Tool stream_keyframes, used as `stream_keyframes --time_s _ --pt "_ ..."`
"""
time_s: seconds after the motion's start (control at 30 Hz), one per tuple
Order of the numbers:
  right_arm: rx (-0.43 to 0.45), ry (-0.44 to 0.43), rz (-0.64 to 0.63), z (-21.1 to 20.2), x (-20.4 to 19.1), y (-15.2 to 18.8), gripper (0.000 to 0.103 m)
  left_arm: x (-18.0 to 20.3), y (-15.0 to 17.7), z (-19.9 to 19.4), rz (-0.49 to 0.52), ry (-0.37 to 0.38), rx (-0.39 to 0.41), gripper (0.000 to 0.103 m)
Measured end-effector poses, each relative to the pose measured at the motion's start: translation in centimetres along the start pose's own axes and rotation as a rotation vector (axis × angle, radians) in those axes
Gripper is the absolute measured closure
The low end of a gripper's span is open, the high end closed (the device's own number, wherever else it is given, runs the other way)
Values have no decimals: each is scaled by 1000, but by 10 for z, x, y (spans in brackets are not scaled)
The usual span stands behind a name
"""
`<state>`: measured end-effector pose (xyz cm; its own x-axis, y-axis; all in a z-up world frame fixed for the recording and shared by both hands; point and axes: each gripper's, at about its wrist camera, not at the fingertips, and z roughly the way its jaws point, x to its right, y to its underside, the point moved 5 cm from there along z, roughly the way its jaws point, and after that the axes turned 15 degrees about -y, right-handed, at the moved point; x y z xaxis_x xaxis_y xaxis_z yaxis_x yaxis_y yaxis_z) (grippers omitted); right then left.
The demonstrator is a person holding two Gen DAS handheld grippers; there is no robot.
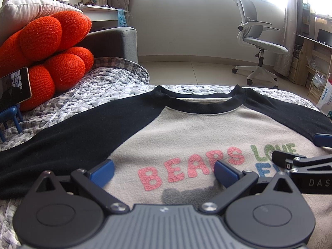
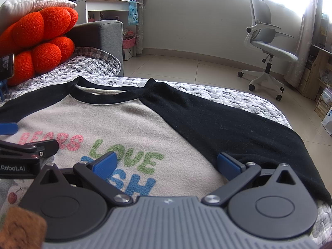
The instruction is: Fold clothes
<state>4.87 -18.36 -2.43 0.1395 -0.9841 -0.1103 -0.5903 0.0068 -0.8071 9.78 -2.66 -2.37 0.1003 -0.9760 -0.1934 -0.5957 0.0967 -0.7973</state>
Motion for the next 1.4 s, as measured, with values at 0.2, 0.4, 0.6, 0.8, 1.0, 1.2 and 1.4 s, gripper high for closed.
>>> stream_keyframes --time_s 0.2,0.4,0.6,0.8,1.0,1.2,1.4 --pt "1 2 0 0 0 0 0 1 0 0 2 -4 1 0" --pt "-1 5 6 1 1 0 0 3 -1 1 5 0 -1 0" --pt "1 6 6 1 1 1 0 4 -2 2 0 7 -4 0" --pt "-13 0 9 1 2 -1 0 6 -2 2 -11 23 -15 0" --pt "-62 -44 13 -20 9 4 0 -7 1 -11 -3 93 -65 0" --pt "-81 -131 -15 -61 17 38 0 -48 27 -56 -57 71 -63 0" --pt "-89 -113 31 -104 32 68 0 -95 69 -92 -76 30 -69 0"
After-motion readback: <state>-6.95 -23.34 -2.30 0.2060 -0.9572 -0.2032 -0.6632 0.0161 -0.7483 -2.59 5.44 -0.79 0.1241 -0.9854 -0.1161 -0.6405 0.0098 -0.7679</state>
